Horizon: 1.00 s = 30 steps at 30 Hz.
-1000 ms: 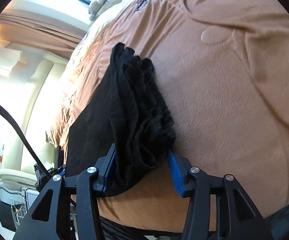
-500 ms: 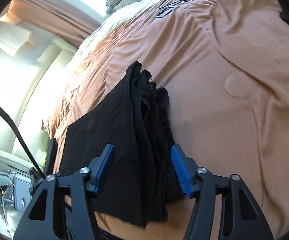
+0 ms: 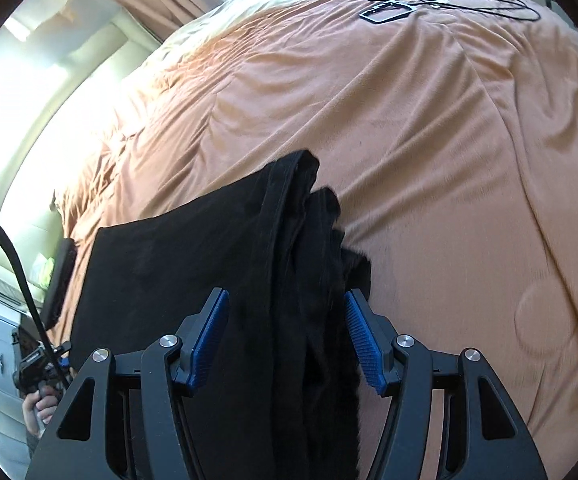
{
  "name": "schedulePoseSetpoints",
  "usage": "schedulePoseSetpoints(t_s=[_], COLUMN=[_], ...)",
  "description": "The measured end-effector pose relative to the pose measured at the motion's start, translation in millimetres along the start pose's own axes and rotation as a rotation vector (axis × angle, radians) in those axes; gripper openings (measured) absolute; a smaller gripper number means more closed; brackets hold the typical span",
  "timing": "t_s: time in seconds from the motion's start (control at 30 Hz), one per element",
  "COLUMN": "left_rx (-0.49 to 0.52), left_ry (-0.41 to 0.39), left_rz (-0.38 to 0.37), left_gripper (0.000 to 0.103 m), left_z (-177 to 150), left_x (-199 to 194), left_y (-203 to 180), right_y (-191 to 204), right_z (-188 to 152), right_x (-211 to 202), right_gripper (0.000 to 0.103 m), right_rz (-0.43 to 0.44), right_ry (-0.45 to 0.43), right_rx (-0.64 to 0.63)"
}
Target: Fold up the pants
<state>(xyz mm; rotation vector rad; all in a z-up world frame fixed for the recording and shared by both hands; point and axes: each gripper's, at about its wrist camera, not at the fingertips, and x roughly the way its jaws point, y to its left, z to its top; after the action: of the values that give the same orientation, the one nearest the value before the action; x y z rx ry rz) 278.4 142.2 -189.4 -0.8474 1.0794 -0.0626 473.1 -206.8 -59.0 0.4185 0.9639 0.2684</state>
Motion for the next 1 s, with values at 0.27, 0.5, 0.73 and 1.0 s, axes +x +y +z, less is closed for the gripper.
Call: schedulePoseSetpoints(t_s=[0.27,0.5,0.73,1.0], left_rx=[-0.008,0.007,-0.027,-0.089], left_ry=[-0.029,-0.049,-0.052,-0.044], left_rz=[0.04,0.033,0.004,-0.074], left_gripper=[0.037,0.016,0.024,0.039], left_z=[-2.1,-5.5,-6.8,-11.4], left_x=[2.0,-9.4,-13.0,-3.1], left_y=[-2.4,-7.3,-2.8,11.1], right_y=[12.7,37.0,37.2,21.5], right_z=[17.9,14.1,8.3,-6.1], right_x=[12.4,-17.4,-5.7,-14.8], right_gripper=[0.024,0.015,0.016,0.035], right_rz=[-0.064,-0.076,-0.122,-0.112], right_ry=[-0.024,-0.142,-0.107,-0.074], right_rx=[-0.049,-0.124,-0.138,-0.032])
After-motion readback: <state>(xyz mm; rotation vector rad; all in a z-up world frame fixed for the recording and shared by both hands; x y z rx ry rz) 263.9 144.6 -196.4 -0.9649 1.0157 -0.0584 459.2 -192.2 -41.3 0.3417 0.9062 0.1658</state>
